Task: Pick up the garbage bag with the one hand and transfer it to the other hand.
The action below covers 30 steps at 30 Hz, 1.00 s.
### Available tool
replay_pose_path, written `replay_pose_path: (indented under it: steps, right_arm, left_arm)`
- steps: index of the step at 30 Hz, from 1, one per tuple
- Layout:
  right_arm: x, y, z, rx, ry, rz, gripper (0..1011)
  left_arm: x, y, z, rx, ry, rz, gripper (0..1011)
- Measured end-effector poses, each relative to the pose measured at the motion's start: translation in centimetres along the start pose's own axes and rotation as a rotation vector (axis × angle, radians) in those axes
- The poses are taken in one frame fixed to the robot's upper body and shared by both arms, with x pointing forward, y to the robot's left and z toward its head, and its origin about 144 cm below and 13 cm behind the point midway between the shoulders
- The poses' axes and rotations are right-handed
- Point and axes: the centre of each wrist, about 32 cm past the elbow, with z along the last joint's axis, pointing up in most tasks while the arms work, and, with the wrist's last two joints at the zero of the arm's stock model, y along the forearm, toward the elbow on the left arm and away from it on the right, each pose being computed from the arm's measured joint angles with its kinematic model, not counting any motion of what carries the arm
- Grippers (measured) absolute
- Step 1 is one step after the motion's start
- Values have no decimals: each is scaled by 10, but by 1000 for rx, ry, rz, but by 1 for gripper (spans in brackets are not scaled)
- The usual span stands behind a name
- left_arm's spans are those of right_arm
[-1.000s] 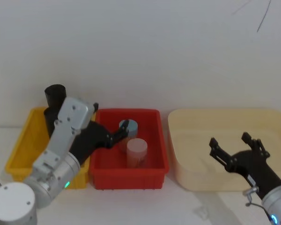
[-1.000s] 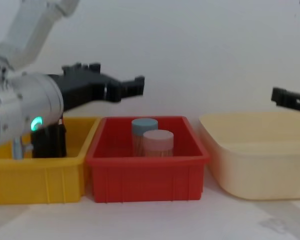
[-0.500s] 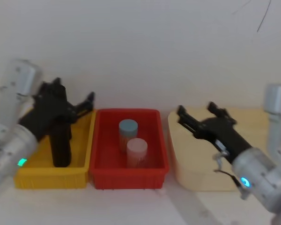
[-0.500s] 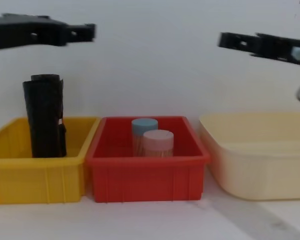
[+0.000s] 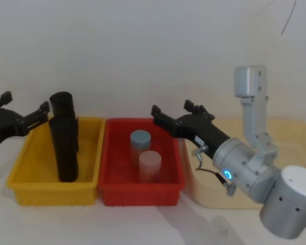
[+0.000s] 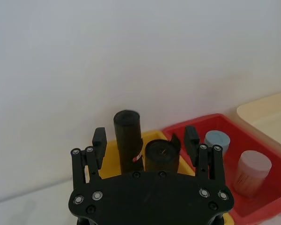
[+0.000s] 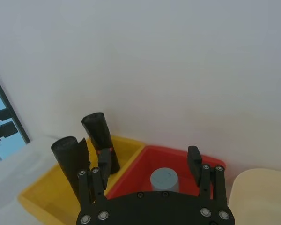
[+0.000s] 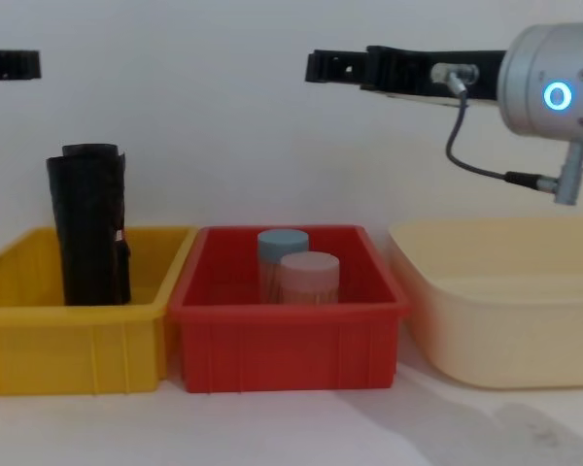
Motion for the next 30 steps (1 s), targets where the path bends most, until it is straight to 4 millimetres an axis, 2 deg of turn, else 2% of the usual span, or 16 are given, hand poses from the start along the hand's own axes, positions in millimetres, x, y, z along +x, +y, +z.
replay_pose_path:
  steps: [11, 30]
  right_arm:
    - [0, 14, 1, -55, -15, 11, 999]
    - [5, 22, -3, -109, -10, 15, 999]
  left_arm:
    - [22, -4, -15, 40, 68, -22, 1001]
    - [41, -34, -41, 116, 122, -154, 1001]
